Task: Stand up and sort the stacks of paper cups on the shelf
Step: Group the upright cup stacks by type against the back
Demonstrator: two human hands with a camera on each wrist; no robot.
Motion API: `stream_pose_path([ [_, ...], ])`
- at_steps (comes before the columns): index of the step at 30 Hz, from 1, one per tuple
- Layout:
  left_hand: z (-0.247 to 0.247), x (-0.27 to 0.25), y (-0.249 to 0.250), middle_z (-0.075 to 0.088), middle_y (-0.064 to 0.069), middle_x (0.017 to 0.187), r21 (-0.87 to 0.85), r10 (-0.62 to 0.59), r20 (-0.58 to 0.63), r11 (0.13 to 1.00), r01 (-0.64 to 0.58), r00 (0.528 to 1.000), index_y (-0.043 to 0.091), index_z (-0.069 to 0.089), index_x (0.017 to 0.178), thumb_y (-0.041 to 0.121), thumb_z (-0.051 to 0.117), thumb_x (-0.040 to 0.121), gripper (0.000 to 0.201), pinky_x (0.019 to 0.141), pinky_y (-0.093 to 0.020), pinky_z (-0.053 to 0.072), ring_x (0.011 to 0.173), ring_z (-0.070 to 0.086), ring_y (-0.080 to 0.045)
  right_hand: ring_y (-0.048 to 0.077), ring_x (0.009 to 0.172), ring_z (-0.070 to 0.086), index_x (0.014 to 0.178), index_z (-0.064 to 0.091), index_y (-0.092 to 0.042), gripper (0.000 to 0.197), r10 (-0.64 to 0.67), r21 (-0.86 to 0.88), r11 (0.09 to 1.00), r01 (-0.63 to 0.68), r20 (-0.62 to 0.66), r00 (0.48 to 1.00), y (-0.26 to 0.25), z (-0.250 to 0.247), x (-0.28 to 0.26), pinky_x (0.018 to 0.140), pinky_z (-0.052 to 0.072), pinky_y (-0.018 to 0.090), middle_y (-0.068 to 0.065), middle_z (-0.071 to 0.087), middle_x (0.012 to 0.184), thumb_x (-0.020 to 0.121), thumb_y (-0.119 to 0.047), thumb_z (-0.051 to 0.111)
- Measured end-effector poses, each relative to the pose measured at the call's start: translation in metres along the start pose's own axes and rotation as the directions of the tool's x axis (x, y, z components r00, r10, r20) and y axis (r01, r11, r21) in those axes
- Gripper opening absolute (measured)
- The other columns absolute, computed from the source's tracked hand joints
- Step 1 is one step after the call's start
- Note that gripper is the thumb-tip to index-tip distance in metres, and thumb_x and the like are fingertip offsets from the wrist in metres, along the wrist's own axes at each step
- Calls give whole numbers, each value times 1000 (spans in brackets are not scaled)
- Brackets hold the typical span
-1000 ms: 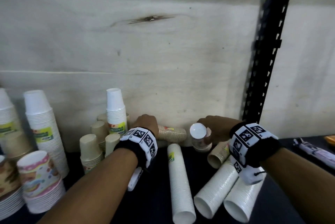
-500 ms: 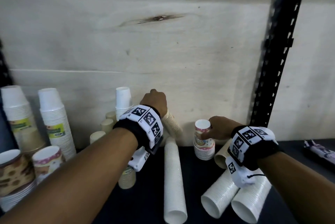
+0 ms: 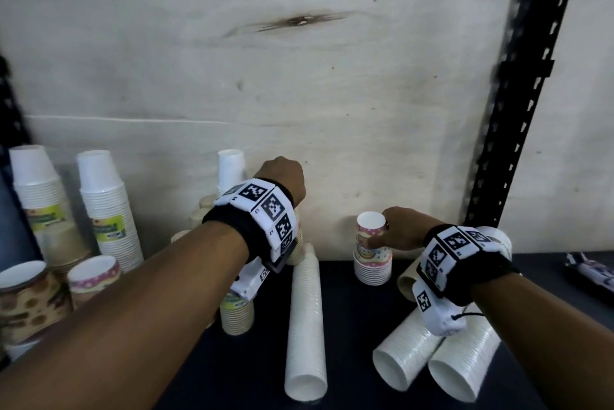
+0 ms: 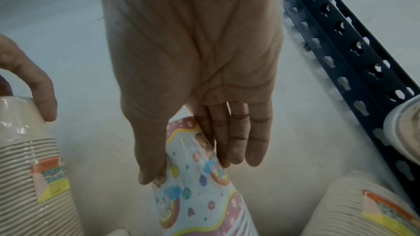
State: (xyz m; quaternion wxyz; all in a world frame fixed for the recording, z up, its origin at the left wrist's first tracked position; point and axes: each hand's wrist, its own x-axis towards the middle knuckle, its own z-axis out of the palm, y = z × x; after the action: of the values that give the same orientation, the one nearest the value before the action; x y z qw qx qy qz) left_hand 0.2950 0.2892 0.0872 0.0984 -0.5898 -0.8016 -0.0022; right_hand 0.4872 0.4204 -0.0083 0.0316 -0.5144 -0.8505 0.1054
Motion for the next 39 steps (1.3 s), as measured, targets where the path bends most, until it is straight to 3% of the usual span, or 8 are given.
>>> stream_pose_path([
  [4,-1,-2,-2,62,-13,119,-29,14,10,999,-13,1000,2,65,99,0,51,88,18,73,-29,44,106,61,-29,23,89,61,105,62,-13,61,0,5,1000,0,-6,1000,3,2,0,81,51,35,4,65,100,72,-64,69],
  [11,-5,-2,4,63,-11,123,-167,77,-7,983,-77,997,6,70,112,-5,58,81,34,84,-31,51,109,62,-28,23,95,61,114,59,-14,64,2,8,1000,-2,-15,1000,2,2,0,86,52,36,4,65,110,71,-59,70],
  [16,-6,-2,13,64,-11,122,-226,100,-46,968,-108,994,5,70,111,-3,59,84,31,83,-31,51,109,62,-28,22,89,63,109,62,-15,86,-29,43,999,30,-16,999,1,5,2,82,53,36,4,68,103,50,-76,57],
  [20,-8,-3,13,63,-11,122,-233,97,-46,967,-106,994,5,69,113,-5,58,84,32,84,-31,51,109,62,-28,24,94,62,113,63,-11,68,-28,65,997,30,-30,999,2,2,1,84,52,36,8,67,108,71,-64,67],
  [24,-4,-2,11,63,-11,122,-218,114,-25,969,-117,993,5,70,111,-5,57,83,33,84,-32,53,107,62,-28,26,95,62,113,63,-9,69,-16,75,997,17,-20,1000,1,1,1,85,52,36,10,67,109,73,-64,66],
  [29,10,2,11,64,-13,123,-216,162,56,965,-146,985,3,70,111,-4,60,81,33,85,-32,53,108,63,-28,23,81,61,108,64,-8,81,2,112,994,-3,10,1000,-1,1,2,73,50,31,9,68,101,59,-73,62],
  [34,25,10,13,66,-12,119,-223,193,123,961,-163,973,3,73,108,-1,63,81,29,88,-34,54,107,64,-27,26,73,60,115,58,-3,60,39,195,980,-43,22,999,0,-1,3,58,46,28,11,67,97,76,-46,71],
  [39,32,17,11,68,-11,117,-244,232,138,950,-194,963,5,75,105,-2,62,84,26,85,-30,53,106,64,-26,25,89,61,126,43,-12,60,42,212,977,-38,-15,999,-1,-3,0,61,48,29,12,62,119,85,-48,68],
])
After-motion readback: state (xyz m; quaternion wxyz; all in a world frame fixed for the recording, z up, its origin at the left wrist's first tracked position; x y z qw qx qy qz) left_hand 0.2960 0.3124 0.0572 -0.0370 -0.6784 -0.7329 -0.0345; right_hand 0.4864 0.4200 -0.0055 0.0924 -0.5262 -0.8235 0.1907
